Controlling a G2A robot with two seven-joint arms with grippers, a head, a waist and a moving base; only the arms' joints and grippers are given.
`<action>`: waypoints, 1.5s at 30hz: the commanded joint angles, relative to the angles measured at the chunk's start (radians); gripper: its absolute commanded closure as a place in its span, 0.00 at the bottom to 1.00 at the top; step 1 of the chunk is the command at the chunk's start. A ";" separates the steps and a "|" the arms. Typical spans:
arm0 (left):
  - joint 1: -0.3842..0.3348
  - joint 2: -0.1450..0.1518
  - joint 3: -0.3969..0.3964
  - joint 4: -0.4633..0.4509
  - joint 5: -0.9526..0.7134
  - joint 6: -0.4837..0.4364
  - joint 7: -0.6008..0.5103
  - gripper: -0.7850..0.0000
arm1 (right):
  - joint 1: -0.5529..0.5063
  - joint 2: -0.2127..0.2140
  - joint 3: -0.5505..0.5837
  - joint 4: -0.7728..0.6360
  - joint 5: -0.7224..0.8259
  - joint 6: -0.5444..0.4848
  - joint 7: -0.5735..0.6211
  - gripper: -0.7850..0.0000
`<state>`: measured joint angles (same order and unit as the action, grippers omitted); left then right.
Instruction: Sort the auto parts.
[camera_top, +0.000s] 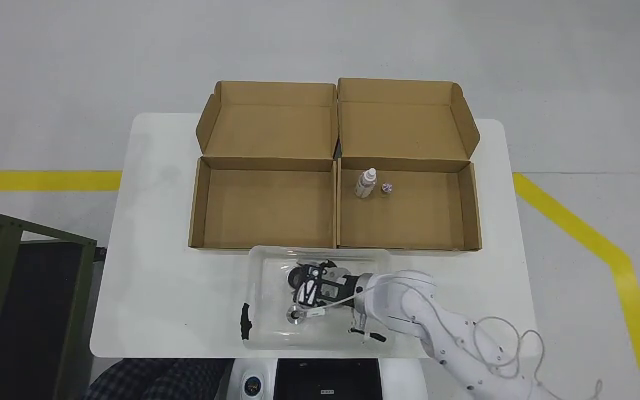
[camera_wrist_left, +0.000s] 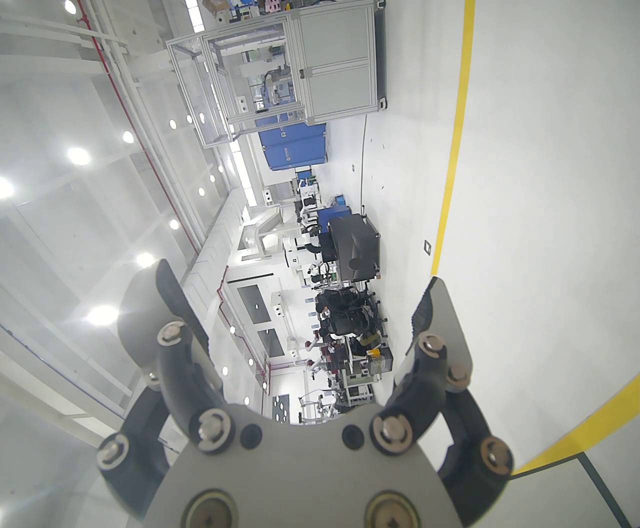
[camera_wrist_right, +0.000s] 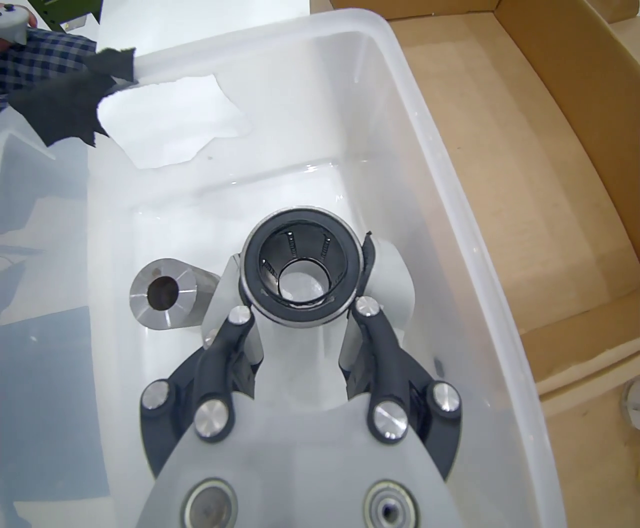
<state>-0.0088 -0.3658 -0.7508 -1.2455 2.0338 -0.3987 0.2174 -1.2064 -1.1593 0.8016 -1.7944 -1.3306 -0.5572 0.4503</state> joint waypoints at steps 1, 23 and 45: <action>0.000 0.000 0.000 0.000 0.000 0.000 0.000 0.00 | -0.010 0.004 0.014 -0.014 0.019 -0.016 -0.002 1.00; 0.000 0.000 0.000 0.000 0.000 0.000 0.000 0.00 | -0.137 0.059 0.297 -0.192 0.412 -0.099 -0.011 1.00; 0.000 0.000 0.000 0.000 0.000 0.000 0.000 0.00 | 0.049 0.037 0.279 -0.051 0.727 0.116 0.074 1.00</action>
<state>-0.0088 -0.3658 -0.7508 -1.2455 2.0338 -0.3987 0.2174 -1.1688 -1.1199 1.0851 -1.8536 -0.6072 -0.4540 0.5257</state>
